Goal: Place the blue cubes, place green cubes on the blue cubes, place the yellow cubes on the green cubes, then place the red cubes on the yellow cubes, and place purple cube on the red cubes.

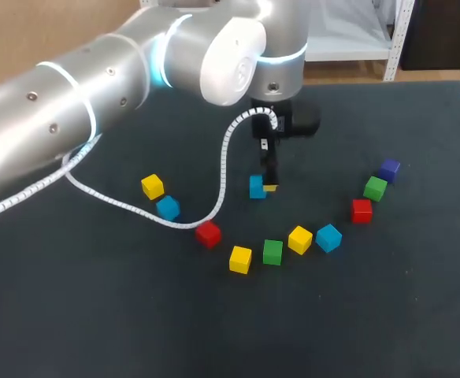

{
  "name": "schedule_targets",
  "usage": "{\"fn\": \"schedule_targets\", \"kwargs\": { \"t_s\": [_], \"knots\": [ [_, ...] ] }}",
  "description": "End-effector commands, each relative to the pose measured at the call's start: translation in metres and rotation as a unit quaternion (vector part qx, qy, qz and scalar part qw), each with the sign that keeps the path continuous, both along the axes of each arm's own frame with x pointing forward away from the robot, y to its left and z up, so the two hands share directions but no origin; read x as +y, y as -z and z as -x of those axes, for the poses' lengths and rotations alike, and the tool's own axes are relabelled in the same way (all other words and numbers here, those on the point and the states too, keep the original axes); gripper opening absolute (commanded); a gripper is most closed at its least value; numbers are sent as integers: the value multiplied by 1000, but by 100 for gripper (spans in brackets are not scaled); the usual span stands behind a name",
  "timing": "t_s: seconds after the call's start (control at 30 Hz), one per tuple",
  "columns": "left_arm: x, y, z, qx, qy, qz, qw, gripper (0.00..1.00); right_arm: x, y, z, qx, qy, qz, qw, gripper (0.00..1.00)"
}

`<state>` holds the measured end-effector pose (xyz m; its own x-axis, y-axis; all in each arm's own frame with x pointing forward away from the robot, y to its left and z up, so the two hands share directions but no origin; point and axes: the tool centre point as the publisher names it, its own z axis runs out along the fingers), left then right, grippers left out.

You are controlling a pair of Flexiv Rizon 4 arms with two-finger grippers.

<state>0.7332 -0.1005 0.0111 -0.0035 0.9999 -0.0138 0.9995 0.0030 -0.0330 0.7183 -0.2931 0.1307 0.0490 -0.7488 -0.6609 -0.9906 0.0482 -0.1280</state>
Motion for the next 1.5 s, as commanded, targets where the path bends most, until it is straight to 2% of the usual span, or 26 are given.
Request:
{"fn": "schedule_targets", "kwargs": {
  "t_s": [0.03, 0.2, 0.37, 0.53, 0.6, 0.73, 0.77, 1.03, 1.23, 1.5],
  "knots": [
    [10, -20, 7, -6, 1, 11, 1000, 100, 0, 0, 0, -1, 0, -1, 1000, 100],
    [33, -43, 22, -13, 9, 27, 1000, 100, 0, 0, 0, -1, 0, -1, 1000, 100],
    [77, -64, 38, -11, 45, 14, 999, 100, 0, 0, 0, -1, 0, -1, 1000, 100],
    [124, -71, 53, -8, 40, -7, 999, 100, 0, 0, 0, -1, 0, -1, 1000, 100],
    [141, -71, 58, -8, 43, -4, 999, 100, 0, 0, 0, -1, 0, -1, 1000, 100],
    [167, -67, 67, -13, 54, -7, 998, 100, 0, 0, 0, -1, 0, -1, 1000, 100],
    [173, -65, 70, -19, 68, 2, 998, 100, 0, 0, 0, -1, 0, -1, 1000, 100],
    [212, -43, 75, -31, 58, 14, 998, 100, 0, 0, 0, -1, 0, -1, 1000, 100],
    [221, -33, 79, -55, 79, 38, 995, 100, 0, 0, 0, -1, 0, -1, 1000, 100],
    [219, -25, 73, -78, 112, 61, 989, 100, 0, 0, 0, -1, 0, -1, 1000, 100]
  ]
}}
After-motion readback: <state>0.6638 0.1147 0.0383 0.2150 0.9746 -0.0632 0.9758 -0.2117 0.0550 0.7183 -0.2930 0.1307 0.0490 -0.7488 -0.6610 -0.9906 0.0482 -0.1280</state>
